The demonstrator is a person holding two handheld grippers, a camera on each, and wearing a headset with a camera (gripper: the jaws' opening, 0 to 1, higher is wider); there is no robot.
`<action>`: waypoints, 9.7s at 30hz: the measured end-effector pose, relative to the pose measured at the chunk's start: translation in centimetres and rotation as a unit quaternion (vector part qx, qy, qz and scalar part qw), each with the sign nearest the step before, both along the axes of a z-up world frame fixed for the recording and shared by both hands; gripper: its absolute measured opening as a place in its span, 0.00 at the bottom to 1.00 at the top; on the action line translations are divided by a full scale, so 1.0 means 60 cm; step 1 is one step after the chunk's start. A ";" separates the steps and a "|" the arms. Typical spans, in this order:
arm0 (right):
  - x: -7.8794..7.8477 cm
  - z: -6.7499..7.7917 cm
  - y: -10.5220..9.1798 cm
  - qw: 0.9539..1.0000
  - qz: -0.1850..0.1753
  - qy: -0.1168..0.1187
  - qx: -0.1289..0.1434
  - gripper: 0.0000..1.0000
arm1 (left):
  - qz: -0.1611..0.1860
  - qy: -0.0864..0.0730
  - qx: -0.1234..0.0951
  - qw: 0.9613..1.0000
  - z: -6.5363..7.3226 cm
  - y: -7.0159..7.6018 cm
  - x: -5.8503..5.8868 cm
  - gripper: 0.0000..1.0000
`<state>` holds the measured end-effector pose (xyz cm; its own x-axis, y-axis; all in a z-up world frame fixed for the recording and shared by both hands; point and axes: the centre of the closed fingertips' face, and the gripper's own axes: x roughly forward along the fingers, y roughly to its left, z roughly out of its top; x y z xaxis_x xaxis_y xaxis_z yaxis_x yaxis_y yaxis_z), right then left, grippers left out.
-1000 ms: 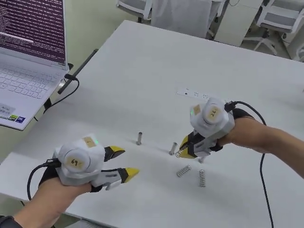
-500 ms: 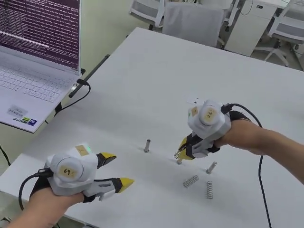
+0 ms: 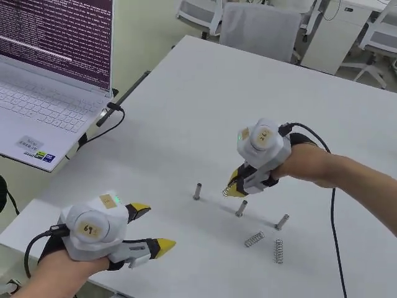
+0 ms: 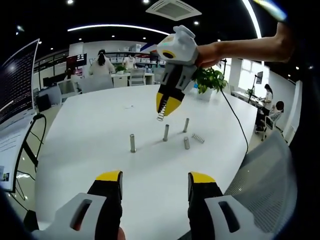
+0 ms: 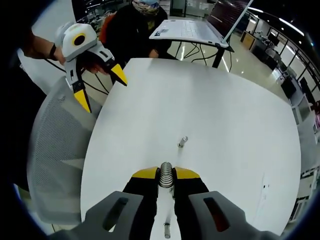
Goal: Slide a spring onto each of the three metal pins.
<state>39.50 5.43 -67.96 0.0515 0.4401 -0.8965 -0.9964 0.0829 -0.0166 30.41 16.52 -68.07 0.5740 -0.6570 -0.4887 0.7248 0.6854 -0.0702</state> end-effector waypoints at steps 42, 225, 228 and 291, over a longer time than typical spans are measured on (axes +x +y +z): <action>0.067 -0.058 0.071 1.000 0.006 0.021 -0.006 0.09 | 0.035 0.013 -0.019 0.999 0.003 0.012 0.003 0.56; -0.071 0.015 -0.207 0.906 -0.359 -0.049 0.218 0.54 | -0.003 -0.001 -0.020 1.000 0.042 -0.033 0.042 0.56; -0.080 0.012 -0.215 0.902 -0.367 -0.050 0.221 0.55 | -0.003 0.000 -0.019 1.000 0.042 -0.032 0.043 0.56; -0.258 -0.004 -0.282 0.849 -0.469 -0.025 0.242 0.77 | -0.182 0.019 0.023 0.983 -0.011 -0.216 0.043 0.57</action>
